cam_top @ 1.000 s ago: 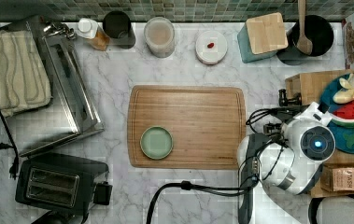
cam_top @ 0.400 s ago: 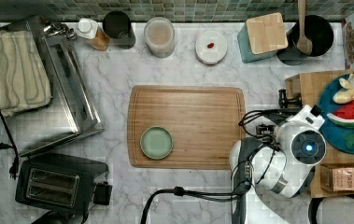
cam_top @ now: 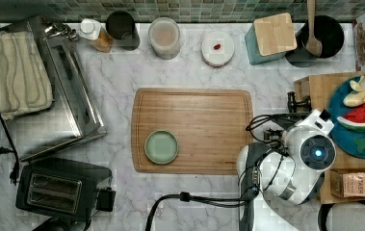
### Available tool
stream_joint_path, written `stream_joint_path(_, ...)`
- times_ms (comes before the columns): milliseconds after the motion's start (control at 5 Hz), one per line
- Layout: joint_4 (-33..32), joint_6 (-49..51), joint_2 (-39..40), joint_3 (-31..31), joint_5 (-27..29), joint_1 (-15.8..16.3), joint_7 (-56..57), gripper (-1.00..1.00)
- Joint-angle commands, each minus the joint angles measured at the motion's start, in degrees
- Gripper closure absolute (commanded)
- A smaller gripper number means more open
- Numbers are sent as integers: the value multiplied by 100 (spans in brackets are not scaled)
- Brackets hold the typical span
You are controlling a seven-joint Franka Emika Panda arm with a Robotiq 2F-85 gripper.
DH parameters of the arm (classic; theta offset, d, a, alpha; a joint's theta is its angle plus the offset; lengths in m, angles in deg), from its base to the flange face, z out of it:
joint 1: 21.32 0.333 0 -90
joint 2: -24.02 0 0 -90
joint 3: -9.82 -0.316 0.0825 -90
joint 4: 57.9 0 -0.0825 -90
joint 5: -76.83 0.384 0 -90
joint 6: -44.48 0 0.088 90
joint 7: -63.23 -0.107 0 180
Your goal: Open the drawer.
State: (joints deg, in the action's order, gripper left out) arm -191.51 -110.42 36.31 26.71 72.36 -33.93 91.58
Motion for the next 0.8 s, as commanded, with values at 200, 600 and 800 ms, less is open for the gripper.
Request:
stream_joint_path(200,56,-454,427,-85,408,-266,389,-100)
stream_joint_path(600,-7,60,108,205,47,157,10,-100)
stream_joint_path(800,-104,386,-141,198,362,270,278,-100)
